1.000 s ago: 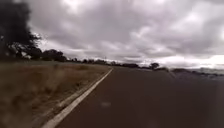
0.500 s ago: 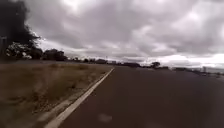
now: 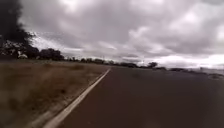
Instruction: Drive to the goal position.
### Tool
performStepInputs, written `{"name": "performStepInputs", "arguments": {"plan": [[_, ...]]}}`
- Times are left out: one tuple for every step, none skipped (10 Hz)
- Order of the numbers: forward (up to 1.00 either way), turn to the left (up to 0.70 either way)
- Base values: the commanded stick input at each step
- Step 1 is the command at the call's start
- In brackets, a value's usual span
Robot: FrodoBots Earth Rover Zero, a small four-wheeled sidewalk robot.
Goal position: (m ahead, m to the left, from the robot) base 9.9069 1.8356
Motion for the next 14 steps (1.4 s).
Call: {"name": "performStepInputs", "arguments": {"plan": [[0.85,-0.09],[0.85,-0.23],[0.85,-0.12],[0.85,0.00],[0.85,0.00],[0.85,0.00],[0.85,-0.02],[0.85,0.00],[0.85,0.00],[0.85,0.00],[0.85,0.00],[0.85,0.00],[0.85,0.00],[0.85,0.00]]}}
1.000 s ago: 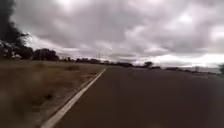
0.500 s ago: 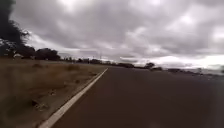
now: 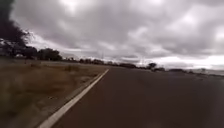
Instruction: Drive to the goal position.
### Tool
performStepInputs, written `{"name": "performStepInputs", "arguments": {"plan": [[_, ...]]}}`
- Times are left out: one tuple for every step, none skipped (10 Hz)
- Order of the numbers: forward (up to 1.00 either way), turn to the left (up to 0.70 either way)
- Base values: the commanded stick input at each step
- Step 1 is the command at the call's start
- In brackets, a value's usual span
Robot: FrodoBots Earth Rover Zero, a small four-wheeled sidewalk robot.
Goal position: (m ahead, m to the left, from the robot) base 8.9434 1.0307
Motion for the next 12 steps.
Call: {"name": "performStepInputs", "arguments": {"plan": [[0.85,0.00],[0.85,0.00],[0.85,0.00],[0.85,0.00],[0.85,0.00],[0.85,0.00],[0.85,0.00],[0.85,0.00],[0.85,0.00],[0.85,0.00],[0.85,0.00],[0.85,-0.25]]}}
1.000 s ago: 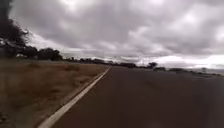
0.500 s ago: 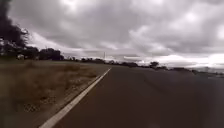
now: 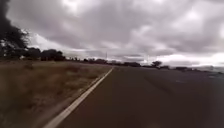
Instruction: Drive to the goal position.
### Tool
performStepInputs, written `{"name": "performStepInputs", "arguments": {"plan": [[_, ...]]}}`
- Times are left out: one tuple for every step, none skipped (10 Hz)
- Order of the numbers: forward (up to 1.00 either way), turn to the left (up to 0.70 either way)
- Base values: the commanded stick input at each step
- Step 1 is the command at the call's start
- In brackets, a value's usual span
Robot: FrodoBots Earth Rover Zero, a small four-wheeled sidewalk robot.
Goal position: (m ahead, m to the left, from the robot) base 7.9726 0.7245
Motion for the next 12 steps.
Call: {"name": "performStepInputs", "arguments": {"plan": [[0.85,-0.14],[0.85,-0.04],[0.85,-0.05],[0.85,-0.27],[0.85,-0.06],[0.85,-0.17],[0.85,0.00],[0.85,0.00],[0.85,-0.26],[0.85,-0.02],[0.85,-0.18],[0.85,-0.12]]}}
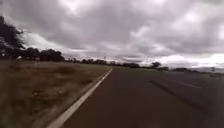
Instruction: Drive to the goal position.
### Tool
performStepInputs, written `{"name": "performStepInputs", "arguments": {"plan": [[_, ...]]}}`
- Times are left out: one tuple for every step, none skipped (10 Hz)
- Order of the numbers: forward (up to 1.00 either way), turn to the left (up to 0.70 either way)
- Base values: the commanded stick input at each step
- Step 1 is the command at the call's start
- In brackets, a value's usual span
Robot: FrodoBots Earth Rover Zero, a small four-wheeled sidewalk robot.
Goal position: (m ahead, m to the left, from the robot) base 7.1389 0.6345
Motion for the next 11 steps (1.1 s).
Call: {"name": "performStepInputs", "arguments": {"plan": [[0.85,-0.01],[0.85,0.00],[0.85,0.00],[0.85,0.00],[0.85,0.00],[0.85,0.00],[0.85,0.00],[0.85,0.00],[0.85,0.00],[0.85,-0.20],[0.85,-0.15]]}}
